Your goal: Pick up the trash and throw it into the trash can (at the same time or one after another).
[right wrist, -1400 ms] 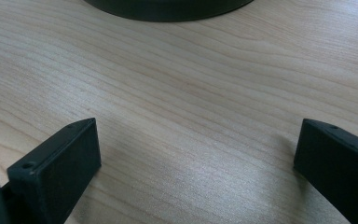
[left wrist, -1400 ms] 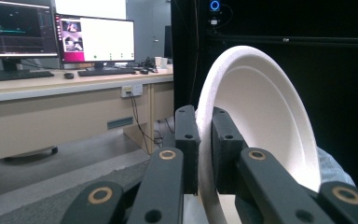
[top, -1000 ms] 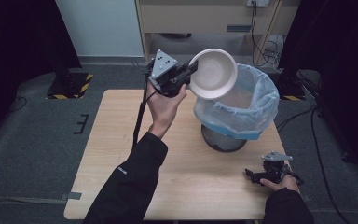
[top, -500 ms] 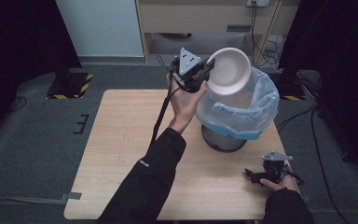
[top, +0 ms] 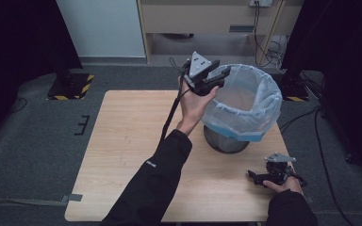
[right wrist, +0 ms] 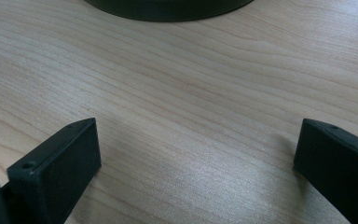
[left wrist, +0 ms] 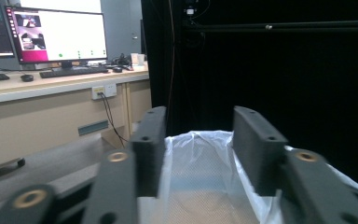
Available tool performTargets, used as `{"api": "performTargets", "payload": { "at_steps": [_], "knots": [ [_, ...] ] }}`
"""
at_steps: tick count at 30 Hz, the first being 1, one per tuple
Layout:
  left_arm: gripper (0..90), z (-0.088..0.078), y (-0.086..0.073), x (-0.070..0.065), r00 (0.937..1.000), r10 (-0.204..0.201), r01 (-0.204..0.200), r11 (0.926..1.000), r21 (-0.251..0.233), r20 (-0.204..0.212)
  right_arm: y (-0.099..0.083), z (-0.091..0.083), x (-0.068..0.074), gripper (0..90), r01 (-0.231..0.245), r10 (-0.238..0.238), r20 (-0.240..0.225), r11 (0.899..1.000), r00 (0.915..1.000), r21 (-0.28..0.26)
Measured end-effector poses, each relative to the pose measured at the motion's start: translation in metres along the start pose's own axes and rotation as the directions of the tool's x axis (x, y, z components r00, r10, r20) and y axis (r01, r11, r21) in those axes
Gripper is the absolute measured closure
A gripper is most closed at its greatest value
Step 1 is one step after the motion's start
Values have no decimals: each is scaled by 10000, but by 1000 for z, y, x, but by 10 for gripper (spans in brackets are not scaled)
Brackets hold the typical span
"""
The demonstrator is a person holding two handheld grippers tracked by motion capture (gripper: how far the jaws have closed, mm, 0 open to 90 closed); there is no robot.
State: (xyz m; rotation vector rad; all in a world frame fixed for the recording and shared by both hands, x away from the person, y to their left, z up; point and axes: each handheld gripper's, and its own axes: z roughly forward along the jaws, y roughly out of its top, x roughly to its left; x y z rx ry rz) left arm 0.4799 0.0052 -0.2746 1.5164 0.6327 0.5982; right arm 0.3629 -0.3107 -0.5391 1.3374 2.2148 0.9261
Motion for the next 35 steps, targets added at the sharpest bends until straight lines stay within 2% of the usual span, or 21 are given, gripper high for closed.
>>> {"api": "performTargets", "payload": {
  "at_steps": [3,5,7,9,13,15,18,20,21,24,25,26,27,28,29,31,34,35],
  "knots": [
    [423,-21,-4,11,9999,-23,28,9995,303,-142,0,0,0,6,0,0,2,10000,10000,4],
    [384,-40,-10,18,9994,137,-124,9989,442,-307,0,0,0,6,12,-12,6,10000,10000,-3],
    [344,-61,-19,24,9992,117,-89,9974,716,-380,0,0,0,6,-20,20,4,10000,10000,13],
    [303,-84,-34,31,9986,-169,223,9939,1083,-510,0,0,0,6,19,-19,-2,10000,10000,27],
    [253,-123,-67,39,9982,-180,300,9759,2162,-571,0,0,0,6,9,-9,8,10000,10000,24],
    [243,-142,-90,41,9978,-316,465,9610,2727,-590,0,0,0,6,7,-7,10,10000,10000,37],
    [233,-161,-117,44,9958,-624,824,9317,3539,-676,0,0,0,6,-16,16,9,10000,10000,33],
    [227,-174,-140,45,9942,-741,995,9101,4022,-784,0,0,0,5,-13,13,11,10000,10000,35],
    [216,-181,-151,45,9939,-748,1026,8968,4304,-811,0,0,0,5,-14,14,11,10000,10000,35],
    [202,-202,-185,46,9911,-974,1307,8426,5224,-909,0,0,0,6,-12,12,13,10000,10000,34],
    [200,-207,-193,46,9903,-1046,1378,8287,5425,-918,0,0,0,6,-16,16,13,10000,10000,36],
    [200,-215,-205,47,9890,-1118,1470,8064,5728,-964,0,0,0,6,-15,15,15,10000,10000,35],
    [198,-220,-211,48,9886,-1127,1499,7938,5894,-996,0,0,0,6,-12,12,18,10000,10000,33],
    [194,-225,-219,50,9864,-1209,1637,7713,6150,-1110,0,0,1,6,-19,19,17,10000,10000,36],
    [191,-230,-225,52,9848,-1237,1734,7450,6441,-1220,0,0,1,6,-19,19,17,10000,10000,37],
    [184,-238,-234,56,9863,-935,1614,7161,6791,-1359,0,0,1,5,-18,18,18,10000,10000,37],
    [176,-248,-238,57,9859,-782,1601,6992,6968,-1480,0,0,1,6,2,-2,0,10000,10000,43],
    [176,-252,-238,57,9838,-822,1709,6978,6956,-1593,0,0,1,5,-1,1,-1,10000,10000,41]
  ]
}}
